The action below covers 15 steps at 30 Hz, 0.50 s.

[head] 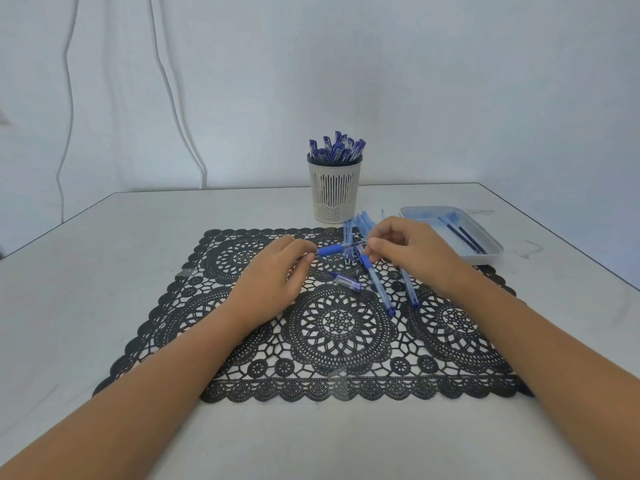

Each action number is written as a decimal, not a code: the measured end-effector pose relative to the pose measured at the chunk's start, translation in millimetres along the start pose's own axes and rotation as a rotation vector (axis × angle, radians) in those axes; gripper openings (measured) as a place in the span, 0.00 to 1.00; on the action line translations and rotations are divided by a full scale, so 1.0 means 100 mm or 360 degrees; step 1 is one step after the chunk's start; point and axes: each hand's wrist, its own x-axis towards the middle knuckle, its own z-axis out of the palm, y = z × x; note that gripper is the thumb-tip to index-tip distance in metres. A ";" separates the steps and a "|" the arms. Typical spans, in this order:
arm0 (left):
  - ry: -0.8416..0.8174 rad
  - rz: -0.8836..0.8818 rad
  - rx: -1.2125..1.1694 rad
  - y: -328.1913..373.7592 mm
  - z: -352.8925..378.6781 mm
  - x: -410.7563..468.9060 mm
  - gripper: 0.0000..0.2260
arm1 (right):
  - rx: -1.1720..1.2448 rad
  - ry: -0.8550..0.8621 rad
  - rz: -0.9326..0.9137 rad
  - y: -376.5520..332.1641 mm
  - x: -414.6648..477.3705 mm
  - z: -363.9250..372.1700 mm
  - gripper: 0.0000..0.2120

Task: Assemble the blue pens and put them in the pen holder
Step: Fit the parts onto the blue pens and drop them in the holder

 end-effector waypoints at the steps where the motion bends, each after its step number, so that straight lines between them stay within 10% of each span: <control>1: -0.0008 0.0010 0.0002 0.00 0.00 0.00 0.10 | -0.0023 0.0003 -0.0025 0.00 0.00 0.02 0.04; 15: 0.0015 -0.0081 -0.0006 -0.05 0.03 0.00 0.08 | -0.0857 -0.0320 -0.0158 0.12 0.00 0.11 0.09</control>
